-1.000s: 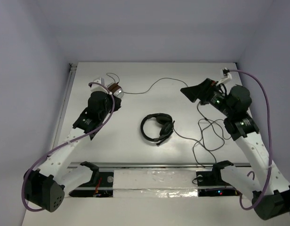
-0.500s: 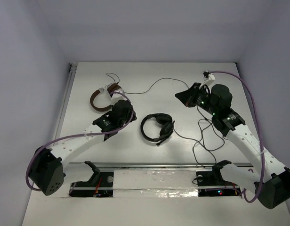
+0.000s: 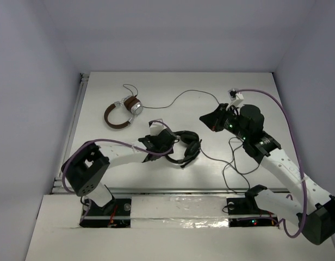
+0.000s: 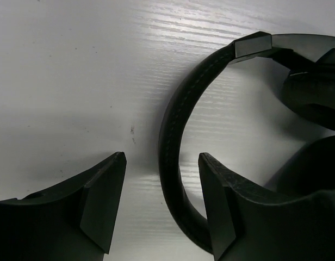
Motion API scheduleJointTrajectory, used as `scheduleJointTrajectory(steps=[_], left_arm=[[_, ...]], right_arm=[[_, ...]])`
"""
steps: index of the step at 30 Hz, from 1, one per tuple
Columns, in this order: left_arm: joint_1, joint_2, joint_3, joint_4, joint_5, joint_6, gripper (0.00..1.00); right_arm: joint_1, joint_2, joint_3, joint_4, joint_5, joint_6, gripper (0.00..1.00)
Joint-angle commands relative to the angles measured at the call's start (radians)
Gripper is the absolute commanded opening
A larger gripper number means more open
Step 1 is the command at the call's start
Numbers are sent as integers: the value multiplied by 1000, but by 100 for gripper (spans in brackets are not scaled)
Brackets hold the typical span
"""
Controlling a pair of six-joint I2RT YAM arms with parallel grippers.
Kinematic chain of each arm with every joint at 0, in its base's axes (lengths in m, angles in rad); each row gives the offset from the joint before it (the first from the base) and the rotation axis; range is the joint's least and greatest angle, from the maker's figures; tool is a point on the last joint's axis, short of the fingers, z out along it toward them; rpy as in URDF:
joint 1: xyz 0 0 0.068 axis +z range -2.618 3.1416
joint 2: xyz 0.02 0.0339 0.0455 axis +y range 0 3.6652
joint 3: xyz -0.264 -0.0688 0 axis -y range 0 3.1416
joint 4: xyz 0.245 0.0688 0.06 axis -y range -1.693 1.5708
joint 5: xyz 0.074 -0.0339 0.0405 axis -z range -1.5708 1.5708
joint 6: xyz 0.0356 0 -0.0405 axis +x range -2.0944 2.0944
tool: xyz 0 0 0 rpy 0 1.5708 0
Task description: Wrap the headphones
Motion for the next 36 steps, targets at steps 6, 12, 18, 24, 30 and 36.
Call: scheduleJointTrajectory(steps=[6,12,18,24,30,36], left_arm=[[2,111,63,62,32,-27,45],[2,115,78,52,54,-21,0],[131,-100,118,-4,185,131,0],[289,-231,267,-197,314,324,0],[391,-270,400,-326,498,433,0],[485,-285,535,-413,669,504,0]], right_arm=[[18,-34,-30,26,6,-14,15],[18,-64,-64,32,44,-2,16],[18,-100,-113,39,86,8,45],[18,-139,-142,97,77,-12,58],[18,-64,-182,264,5,-47,77],[18,59,-179,376,-35,-94,80]])
